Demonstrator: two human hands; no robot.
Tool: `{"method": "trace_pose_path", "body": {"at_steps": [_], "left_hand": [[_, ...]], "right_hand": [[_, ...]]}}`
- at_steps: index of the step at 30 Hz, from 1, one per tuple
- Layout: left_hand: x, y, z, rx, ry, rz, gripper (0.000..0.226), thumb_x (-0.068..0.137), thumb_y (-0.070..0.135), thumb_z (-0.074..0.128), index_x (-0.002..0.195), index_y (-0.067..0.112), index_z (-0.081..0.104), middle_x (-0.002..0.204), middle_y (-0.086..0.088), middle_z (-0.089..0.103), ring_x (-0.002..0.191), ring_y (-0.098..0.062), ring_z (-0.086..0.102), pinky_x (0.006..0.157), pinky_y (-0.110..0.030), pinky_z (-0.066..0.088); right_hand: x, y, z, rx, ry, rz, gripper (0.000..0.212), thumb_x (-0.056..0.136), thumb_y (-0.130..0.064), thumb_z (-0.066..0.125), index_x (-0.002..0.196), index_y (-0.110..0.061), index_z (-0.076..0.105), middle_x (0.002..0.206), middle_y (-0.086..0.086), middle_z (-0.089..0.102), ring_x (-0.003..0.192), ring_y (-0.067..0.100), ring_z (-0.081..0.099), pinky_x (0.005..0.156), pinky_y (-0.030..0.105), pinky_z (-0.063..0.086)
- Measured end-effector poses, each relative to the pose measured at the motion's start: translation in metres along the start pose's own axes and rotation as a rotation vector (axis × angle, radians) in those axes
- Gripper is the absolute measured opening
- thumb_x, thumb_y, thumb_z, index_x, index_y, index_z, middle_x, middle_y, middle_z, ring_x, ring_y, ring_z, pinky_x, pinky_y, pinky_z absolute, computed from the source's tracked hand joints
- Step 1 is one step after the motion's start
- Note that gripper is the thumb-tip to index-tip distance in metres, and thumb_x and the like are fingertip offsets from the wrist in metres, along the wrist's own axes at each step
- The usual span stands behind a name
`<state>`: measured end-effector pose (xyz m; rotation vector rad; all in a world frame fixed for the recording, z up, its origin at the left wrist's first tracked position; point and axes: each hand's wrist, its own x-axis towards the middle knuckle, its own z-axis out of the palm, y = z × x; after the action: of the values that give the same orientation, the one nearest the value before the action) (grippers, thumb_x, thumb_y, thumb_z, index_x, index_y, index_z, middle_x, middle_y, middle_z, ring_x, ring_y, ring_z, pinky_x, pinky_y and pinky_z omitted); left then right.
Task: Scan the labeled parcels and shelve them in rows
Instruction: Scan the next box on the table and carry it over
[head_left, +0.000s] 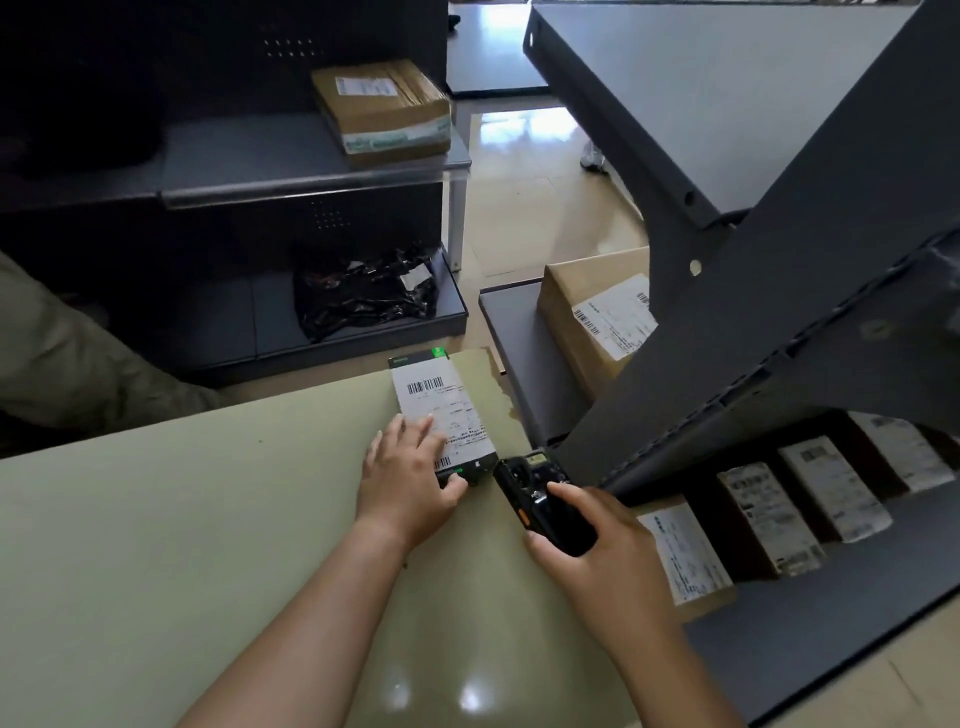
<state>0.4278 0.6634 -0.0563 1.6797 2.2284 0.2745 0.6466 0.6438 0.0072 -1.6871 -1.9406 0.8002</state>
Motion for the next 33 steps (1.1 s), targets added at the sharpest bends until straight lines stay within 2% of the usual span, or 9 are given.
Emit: {"method": "trace_pose_path", "body": {"at_steps": [2, 6, 8, 14, 18, 21, 24, 29, 33], "left_hand": [[0.002, 0.004, -0.001, -0.019, 0.056, -0.047, 0.068, 0.080, 0.065, 0.045, 0.135, 0.027, 0.051, 0.147, 0.003, 0.042, 0.140, -0.024, 0.027, 0.116, -0.040, 0.021], [0.013, 0.018, 0.005, 0.026, 0.046, -0.137, 0.073, 0.081, 0.072, 0.052, 0.140, 0.031, 0.043, 0.143, 0.003, 0.037, 0.126, -0.029, 0.035, 0.105, -0.041, 0.032], [0.014, 0.022, 0.007, 0.011, 0.019, -0.165, 0.071, 0.079, 0.068, 0.057, 0.138, 0.030, 0.044, 0.145, 0.003, 0.033, 0.123, -0.030, 0.035, 0.103, -0.041, 0.033], [0.010, 0.025, 0.014, -0.036, 0.039, -0.167, 0.062, 0.085, 0.055, 0.056, 0.142, 0.033, 0.042, 0.155, 0.003, 0.024, 0.129, -0.031, 0.031, 0.106, -0.040, 0.033], [0.006, 0.024, 0.012, -0.076, 0.089, -0.167, 0.059, 0.090, 0.042, 0.057, 0.145, 0.028, 0.042, 0.154, 0.002, 0.028, 0.129, -0.031, 0.032, 0.104, -0.039, 0.035], [-0.016, 0.018, 0.001, -0.114, 0.189, -0.105, 0.056, 0.085, 0.034, 0.062, 0.138, 0.021, 0.052, 0.149, -0.005, 0.039, 0.123, -0.036, 0.036, 0.102, -0.044, 0.038], [-0.040, 0.008, -0.023, -0.117, 0.391, -0.027, 0.053, 0.075, 0.031, 0.061, 0.125, 0.013, 0.061, 0.136, -0.013, 0.051, 0.113, -0.035, 0.041, 0.099, -0.047, 0.043], [-0.081, 0.000, -0.092, -0.117, 0.561, -0.019, 0.055, 0.080, 0.037, 0.060, 0.131, 0.015, 0.059, 0.141, -0.009, 0.044, 0.120, -0.035, 0.042, 0.105, -0.045, 0.041], [-0.119, -0.010, -0.149, -0.075, 0.692, -0.023, 0.054, 0.082, 0.040, 0.059, 0.131, 0.016, 0.058, 0.142, -0.008, 0.042, 0.121, -0.035, 0.041, 0.105, -0.046, 0.042]], "right_hand": [[-0.002, -0.002, 0.001, 0.010, -0.007, 0.010, 0.056, 0.062, -0.061, 0.062, 0.113, -0.038, 0.068, 0.101, -0.024, 0.064, 0.096, 0.001, 0.062, 0.082, 0.029, 0.054], [-0.004, -0.001, 0.001, 0.011, -0.005, 0.017, 0.058, 0.061, -0.061, 0.062, 0.113, -0.037, 0.069, 0.102, -0.023, 0.064, 0.095, -0.001, 0.062, 0.081, 0.025, 0.053], [-0.006, 0.001, -0.001, 0.008, -0.005, 0.017, 0.057, 0.062, -0.061, 0.063, 0.113, -0.037, 0.069, 0.102, -0.023, 0.064, 0.095, -0.001, 0.062, 0.080, 0.020, 0.051], [-0.013, 0.001, -0.008, -0.010, 0.022, 0.010, 0.058, 0.063, -0.057, 0.064, 0.115, -0.034, 0.070, 0.104, -0.020, 0.065, 0.098, 0.005, 0.063, 0.084, 0.030, 0.054], [-0.018, 0.000, -0.012, -0.019, 0.019, 0.004, 0.059, 0.062, -0.058, 0.064, 0.116, -0.035, 0.069, 0.105, -0.020, 0.065, 0.100, 0.005, 0.062, 0.084, 0.032, 0.054], [-0.021, -0.013, -0.017, -0.020, -0.001, -0.014, 0.059, 0.060, -0.061, 0.061, 0.114, -0.038, 0.068, 0.104, -0.021, 0.064, 0.097, 0.001, 0.061, 0.083, 0.030, 0.054], [-0.027, -0.035, -0.022, 0.012, -0.042, -0.054, 0.061, 0.060, -0.062, 0.060, 0.116, -0.040, 0.067, 0.110, -0.024, 0.061, 0.102, -0.002, 0.058, 0.086, 0.028, 0.052], [-0.036, -0.085, -0.042, 0.053, -0.051, -0.174, 0.049, 0.067, -0.046, 0.076, 0.116, -0.039, 0.068, 0.106, -0.022, 0.061, 0.094, -0.004, 0.058, 0.076, 0.012, 0.047], [-0.048, -0.131, -0.063, 0.085, -0.079, -0.264, 0.047, 0.070, -0.047, 0.077, 0.116, -0.043, 0.066, 0.109, -0.021, 0.060, 0.099, 0.001, 0.058, 0.084, 0.023, 0.051]]}}
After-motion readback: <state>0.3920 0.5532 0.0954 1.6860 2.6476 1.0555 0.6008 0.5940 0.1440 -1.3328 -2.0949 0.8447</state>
